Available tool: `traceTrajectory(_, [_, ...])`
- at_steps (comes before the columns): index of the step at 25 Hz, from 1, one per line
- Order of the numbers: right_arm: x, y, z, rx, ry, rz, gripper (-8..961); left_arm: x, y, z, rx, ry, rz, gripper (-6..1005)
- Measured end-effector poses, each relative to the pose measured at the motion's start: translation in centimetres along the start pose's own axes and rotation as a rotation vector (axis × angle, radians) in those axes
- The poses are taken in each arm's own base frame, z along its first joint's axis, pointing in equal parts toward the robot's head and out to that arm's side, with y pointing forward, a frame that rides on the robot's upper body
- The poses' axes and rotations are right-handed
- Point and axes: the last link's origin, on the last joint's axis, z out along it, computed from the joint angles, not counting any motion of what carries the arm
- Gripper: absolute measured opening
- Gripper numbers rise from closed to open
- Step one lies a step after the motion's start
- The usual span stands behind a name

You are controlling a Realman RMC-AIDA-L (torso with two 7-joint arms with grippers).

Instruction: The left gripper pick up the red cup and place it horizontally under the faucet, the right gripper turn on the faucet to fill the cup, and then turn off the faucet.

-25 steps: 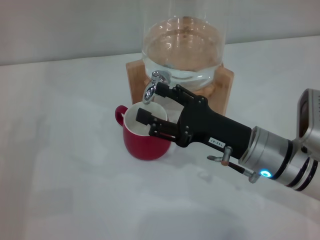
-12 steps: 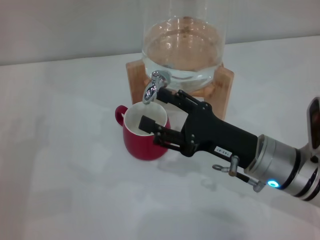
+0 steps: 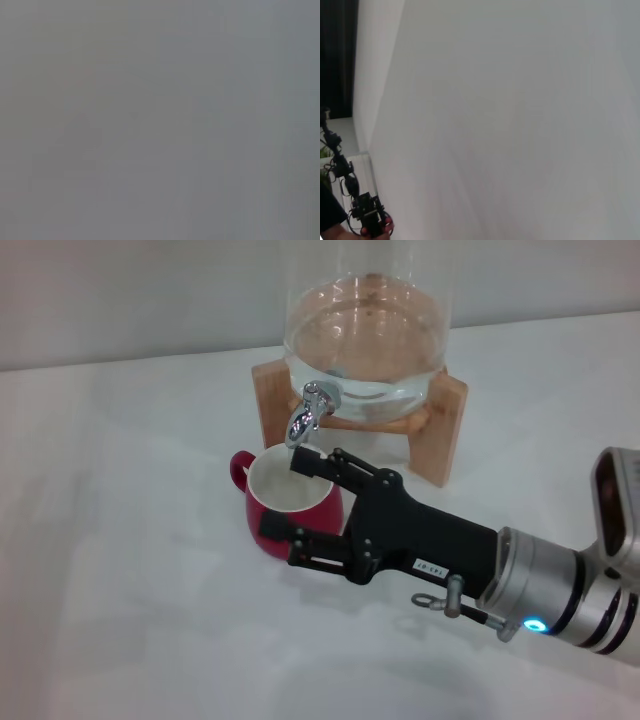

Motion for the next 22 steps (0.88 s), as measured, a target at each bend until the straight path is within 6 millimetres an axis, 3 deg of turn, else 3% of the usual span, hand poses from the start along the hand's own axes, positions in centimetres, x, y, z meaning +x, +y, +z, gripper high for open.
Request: traceTrajectory(22, [-0.3,-1.8,1.2,0.058,0.033,-0.024,869,0.0,0.2,0.3,-0.01,-0.004,0.001,627])
